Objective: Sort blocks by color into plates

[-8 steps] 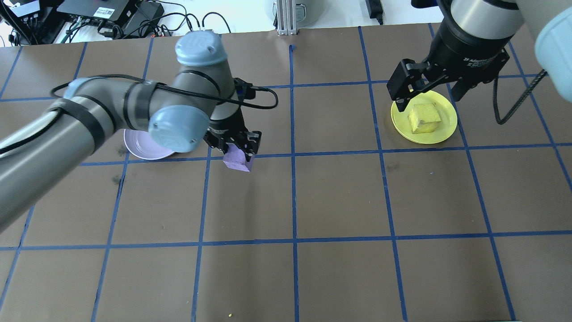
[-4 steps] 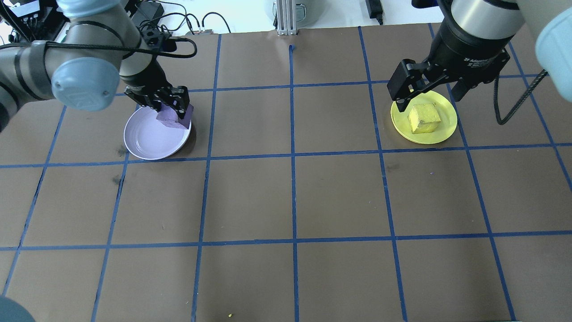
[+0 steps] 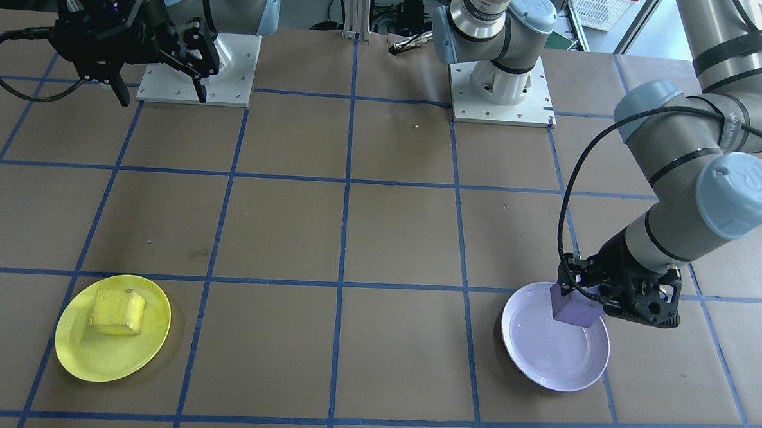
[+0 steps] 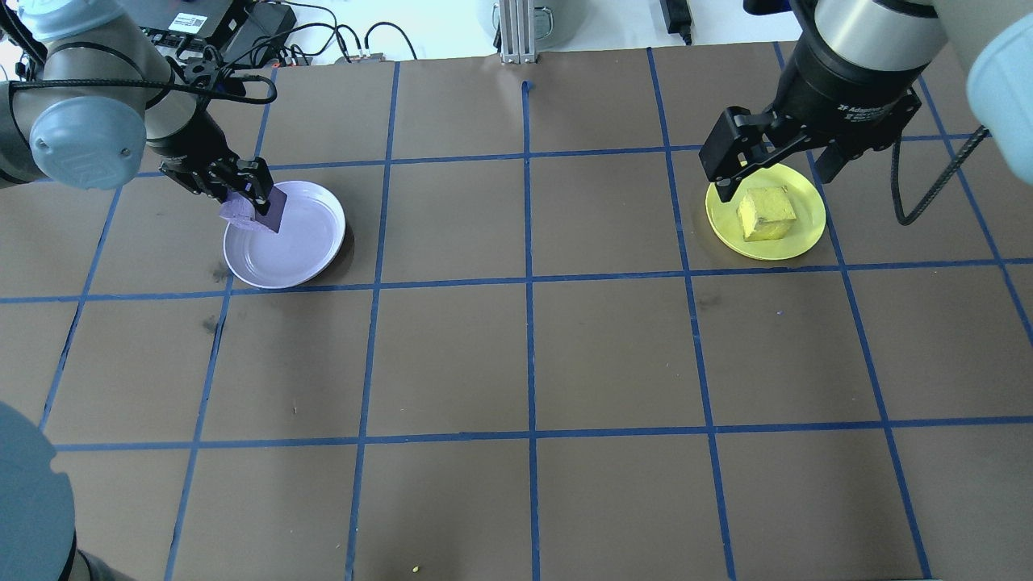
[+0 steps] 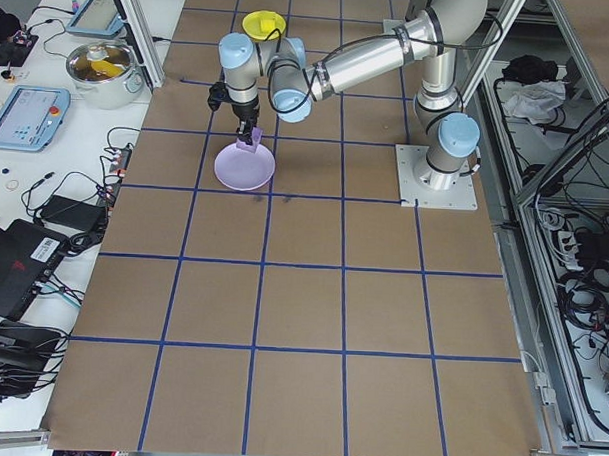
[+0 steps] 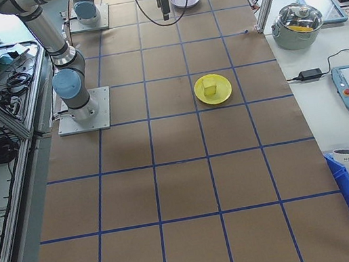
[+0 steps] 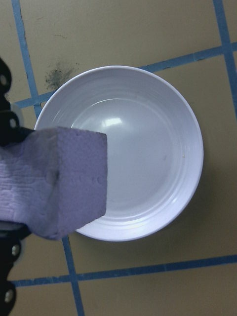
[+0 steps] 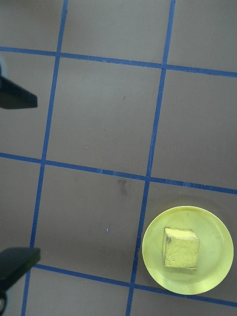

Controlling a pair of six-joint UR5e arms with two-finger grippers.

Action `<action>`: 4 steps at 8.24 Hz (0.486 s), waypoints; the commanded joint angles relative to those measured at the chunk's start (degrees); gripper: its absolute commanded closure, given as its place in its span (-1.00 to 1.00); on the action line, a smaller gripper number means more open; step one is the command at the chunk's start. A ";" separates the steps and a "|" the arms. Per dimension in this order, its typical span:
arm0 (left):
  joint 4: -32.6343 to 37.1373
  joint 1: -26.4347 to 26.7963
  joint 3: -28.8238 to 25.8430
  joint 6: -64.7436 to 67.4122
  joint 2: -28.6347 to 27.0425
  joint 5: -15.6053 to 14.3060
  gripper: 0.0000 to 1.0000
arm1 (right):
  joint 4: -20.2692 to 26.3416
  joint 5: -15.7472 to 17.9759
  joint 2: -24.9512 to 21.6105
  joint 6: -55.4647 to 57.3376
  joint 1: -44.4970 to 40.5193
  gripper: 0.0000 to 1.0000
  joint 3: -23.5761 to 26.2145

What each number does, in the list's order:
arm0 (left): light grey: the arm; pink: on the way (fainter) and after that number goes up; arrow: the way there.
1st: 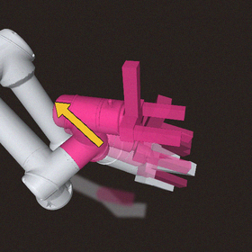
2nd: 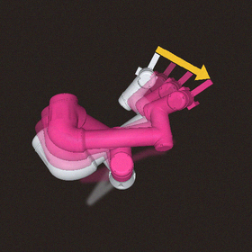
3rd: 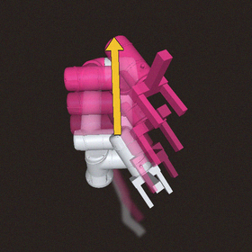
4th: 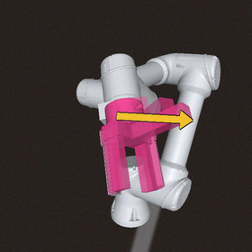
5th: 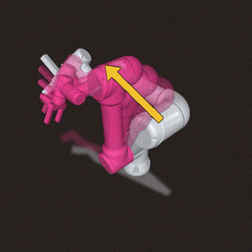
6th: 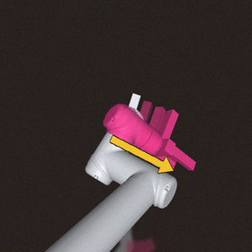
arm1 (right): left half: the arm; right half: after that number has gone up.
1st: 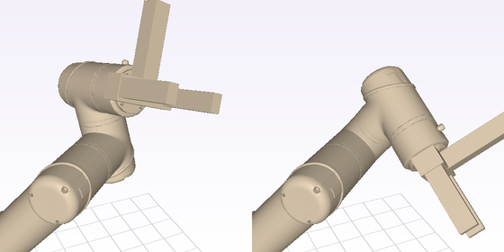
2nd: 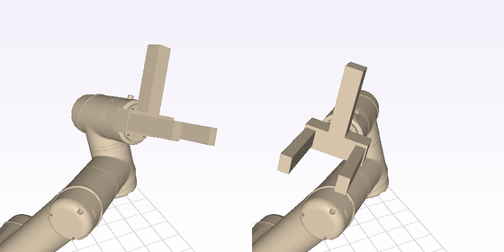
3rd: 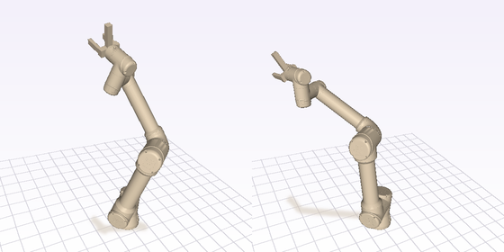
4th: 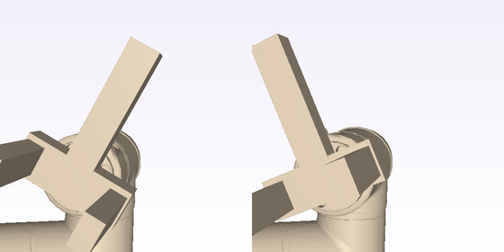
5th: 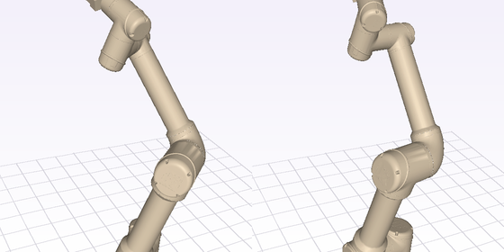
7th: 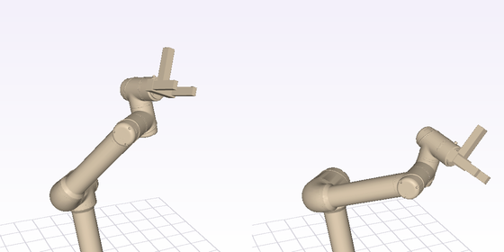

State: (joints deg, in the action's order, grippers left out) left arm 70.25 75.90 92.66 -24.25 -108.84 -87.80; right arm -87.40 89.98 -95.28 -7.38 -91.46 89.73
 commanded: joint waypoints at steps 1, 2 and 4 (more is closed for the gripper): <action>0.15 -0.58 -1.33 -0.27 -4.10 -4.03 1.00 | 0.04 0.02 0.00 0.00 -0.04 -1.00 0.00; -0.03 -0.58 -1.42 -0.27 -4.80 -4.13 0.35 | -0.05 0.02 0.00 0.00 -0.04 -1.00 0.00; -0.12 -0.58 -2.21 0.77 -5.33 -3.78 -0.91 | 0.04 -0.07 0.00 0.00 -0.04 -1.00 0.00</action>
State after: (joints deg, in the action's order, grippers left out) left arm 70.21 75.34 91.09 -24.30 -113.56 -91.57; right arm -87.40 89.96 -95.27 -7.38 -91.49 89.74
